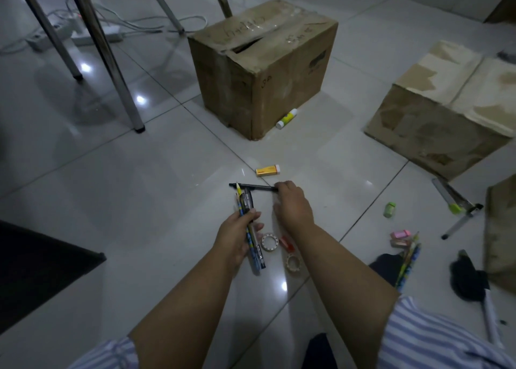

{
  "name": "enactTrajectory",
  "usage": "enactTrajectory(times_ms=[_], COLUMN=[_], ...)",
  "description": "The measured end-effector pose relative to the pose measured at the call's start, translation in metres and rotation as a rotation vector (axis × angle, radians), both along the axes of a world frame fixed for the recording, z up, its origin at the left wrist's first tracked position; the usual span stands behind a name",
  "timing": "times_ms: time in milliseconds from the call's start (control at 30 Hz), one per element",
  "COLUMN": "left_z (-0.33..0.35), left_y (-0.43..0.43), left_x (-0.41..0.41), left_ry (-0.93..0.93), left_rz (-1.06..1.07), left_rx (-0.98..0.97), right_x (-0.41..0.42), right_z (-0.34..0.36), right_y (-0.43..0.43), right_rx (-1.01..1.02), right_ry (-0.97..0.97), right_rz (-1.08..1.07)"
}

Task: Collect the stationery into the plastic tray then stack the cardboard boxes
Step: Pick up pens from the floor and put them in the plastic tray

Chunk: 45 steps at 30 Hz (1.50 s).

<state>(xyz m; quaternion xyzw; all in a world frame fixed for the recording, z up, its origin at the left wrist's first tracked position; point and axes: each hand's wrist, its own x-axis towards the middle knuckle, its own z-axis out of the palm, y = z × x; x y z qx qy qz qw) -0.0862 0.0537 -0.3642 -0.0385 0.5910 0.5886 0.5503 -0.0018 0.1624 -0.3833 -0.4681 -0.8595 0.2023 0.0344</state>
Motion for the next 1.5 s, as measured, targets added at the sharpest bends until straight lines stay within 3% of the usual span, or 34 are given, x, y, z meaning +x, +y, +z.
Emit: enactTrajectory(times_ms=[133, 333, 433, 567, 633, 700, 767, 867, 967, 1133, 1267, 1400, 1500], left_z=[0.000, 0.006, 0.012, 0.018, 0.020, 0.023, 0.025, 0.029, 0.032, 0.028, 0.028, 0.025, 0.026], left_y=[-0.002, 0.001, 0.002, 0.001, 0.003, 0.005, 0.007, 0.007, 0.007, 0.003, 0.000, -0.005, -0.004], left_x=[0.000, 0.001, 0.000, -0.002, -0.001, 0.000, 0.004, 0.018, 0.034, 0.048, 0.050, 0.052, 0.058], left_ry=[0.019, 0.237, 0.327, 0.258, 0.231, 0.212, 0.168, 0.040, -0.052, -0.042, 0.002, 0.038, 0.005], left_rz=[0.014, -0.019, -0.050, -0.075, -0.063, -0.049, -0.057, -0.157, -0.284, -0.358, -0.438, -0.478, -0.473], left_rx=[0.011, 0.041, 0.071, 0.124, 0.122, 0.121, 0.105, 0.074, 0.112, 0.094, 0.067, 0.022, 0.031], right_x=[-0.005, 0.012, 0.023, 0.037, 0.045, 0.051, 0.054, 0.052, 0.048, 0.056, 0.063, 0.072, 0.077], right_z=[0.002, -0.003, -0.002, 0.013, 0.022, 0.031, 0.038, 0.041, 0.039, 0.032, 0.029, 0.031, 0.037], right_y=[0.004, -0.004, -0.012, -0.005, 0.004, 0.012, 0.013, 0.003, -0.012, -0.026, -0.032, -0.036, -0.028], right_rx=[0.019, -0.043, -0.190, -0.643, -0.757, -0.734, -0.721, -0.866, -0.974, -0.808, -0.753, -0.865, -0.795], right_ry=[-0.130, 0.017, 0.361, 0.965, 1.118, 1.179, 1.163, 1.077, 1.085, 1.054, 0.897, 0.787, 0.683], right_rz=[0.020, -0.063, -0.227, -0.686, -0.780, -0.772, -0.713, -0.634, -0.694, -0.774, -0.691, -0.532, -0.464])
